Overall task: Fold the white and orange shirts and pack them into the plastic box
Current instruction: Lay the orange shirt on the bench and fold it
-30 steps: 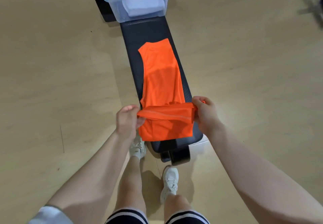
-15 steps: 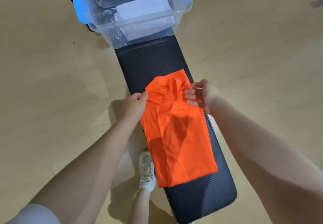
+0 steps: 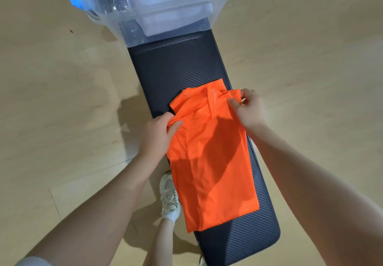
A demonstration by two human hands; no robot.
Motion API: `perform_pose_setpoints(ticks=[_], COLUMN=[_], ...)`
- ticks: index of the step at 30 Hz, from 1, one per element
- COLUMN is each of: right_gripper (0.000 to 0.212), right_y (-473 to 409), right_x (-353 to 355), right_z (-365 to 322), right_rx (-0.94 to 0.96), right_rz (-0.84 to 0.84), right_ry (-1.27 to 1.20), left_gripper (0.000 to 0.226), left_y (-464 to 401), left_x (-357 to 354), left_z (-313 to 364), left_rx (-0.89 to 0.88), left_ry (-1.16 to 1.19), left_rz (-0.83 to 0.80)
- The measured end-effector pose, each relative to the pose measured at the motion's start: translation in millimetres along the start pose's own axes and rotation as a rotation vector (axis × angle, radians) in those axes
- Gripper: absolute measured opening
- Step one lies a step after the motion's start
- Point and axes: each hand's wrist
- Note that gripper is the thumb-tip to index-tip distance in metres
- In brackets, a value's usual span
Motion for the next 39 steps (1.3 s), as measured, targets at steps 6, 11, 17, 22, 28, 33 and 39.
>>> perform_pose_setpoints(ticks=[6,11,17,22,28,33,39], right_gripper=[0.021,0.054,0.049,0.044,0.029,0.03,0.034], right_y=[-9.3,-19.9,-26.9,-40.2,-55.1,-37.8,-22.9], right_x=[3.5,-10.1,-28.1,-35.1,-26.2,-14.3,-11.2], right_z=[-17.3,-21.1,-38.6,-46.5,-55.4,-47.6,-17.9], right_rx=[-0.117,0.277,0.659,0.55,0.424,0.57,0.627], right_rz=[0.006,0.03,-0.329,-0.193,-0.223,-0.15,-0.28], right_ry=[-0.324,0.359,0.721,0.795,0.832,0.735,0.884], left_gripper=[0.029,0.043,0.04,0.028,0.026,0.024,0.027], left_y=[-9.1,-24.6,-27.1,-43.0,-44.7,-35.9,-24.0], left_x=[18.5,5.9,-2.0,0.7,13.3,8.2,-13.6], left_z=[7.2,-9.7,-9.5,-9.0,-10.5,-13.2,4.5], left_rx=[0.067,0.048,-0.054,-0.01,-0.083,-0.371,-0.296], left_ry=[0.228,0.01,-0.242,-0.198,-0.106,-0.287,-0.509], left_rz=[0.064,0.089,0.03,0.039,0.019,0.109,-0.05])
Point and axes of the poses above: each hand's wrist, its own y-axis away from the middle knuckle, its own x-axis out of the back of the hand, z = x × y, and after that the axes turned 4 degrees about x, right-handed
